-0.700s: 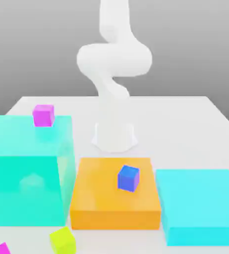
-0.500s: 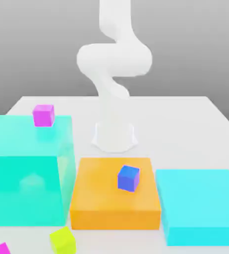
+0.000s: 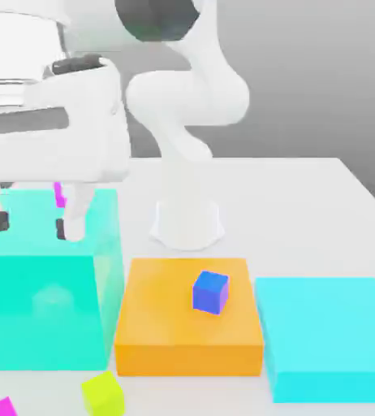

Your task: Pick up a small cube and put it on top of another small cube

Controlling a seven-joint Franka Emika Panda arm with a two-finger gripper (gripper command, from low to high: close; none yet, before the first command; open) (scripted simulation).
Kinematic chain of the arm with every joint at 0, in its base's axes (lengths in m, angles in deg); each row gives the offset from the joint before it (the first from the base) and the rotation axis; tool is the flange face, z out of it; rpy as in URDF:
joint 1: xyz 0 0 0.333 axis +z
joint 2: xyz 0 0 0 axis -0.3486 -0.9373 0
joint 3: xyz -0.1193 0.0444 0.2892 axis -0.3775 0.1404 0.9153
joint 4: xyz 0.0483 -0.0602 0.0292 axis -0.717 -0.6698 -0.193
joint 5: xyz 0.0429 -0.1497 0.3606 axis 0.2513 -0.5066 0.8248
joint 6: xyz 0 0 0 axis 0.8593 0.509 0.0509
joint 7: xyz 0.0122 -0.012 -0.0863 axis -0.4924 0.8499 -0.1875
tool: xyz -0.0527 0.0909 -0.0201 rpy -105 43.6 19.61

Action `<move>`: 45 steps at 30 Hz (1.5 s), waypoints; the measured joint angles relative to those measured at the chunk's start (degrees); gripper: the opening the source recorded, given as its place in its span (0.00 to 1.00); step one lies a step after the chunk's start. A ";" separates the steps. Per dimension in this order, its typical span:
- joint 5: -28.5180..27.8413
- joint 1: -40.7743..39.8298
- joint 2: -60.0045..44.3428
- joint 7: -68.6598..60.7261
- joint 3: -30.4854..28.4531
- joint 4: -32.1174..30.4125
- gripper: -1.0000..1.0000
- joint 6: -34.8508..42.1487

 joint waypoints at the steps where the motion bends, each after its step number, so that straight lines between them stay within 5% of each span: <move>1: 0.23 -0.35 -2.04 0.56 -0.19 0.38 0.50 -0.39; 15: 3.16 -4.91 -30.47 6.72 -2.54 5.98 0.50 -9.10; 16: 3.66 -5.34 -32.17 6.41 -2.02 6.37 0.00 -10.35; 27: 1.51 -3.82 -25.44 7.24 -3.78 4.39 0.00 -5.63; 36: -6.52 0.28 -8.16 -9.58 1.07 -13.35 0.00 -6.98; 41: -5.41 -0.01 -13.97 -13.42 3.02 -15.28 0.00 -14.84; 42: -5.10 -0.09 -15.01 -13.66 3.18 -15.25 1.00 -15.83; 45: -5.10 -0.09 -15.01 -13.66 3.18 -15.25 1.00 -15.83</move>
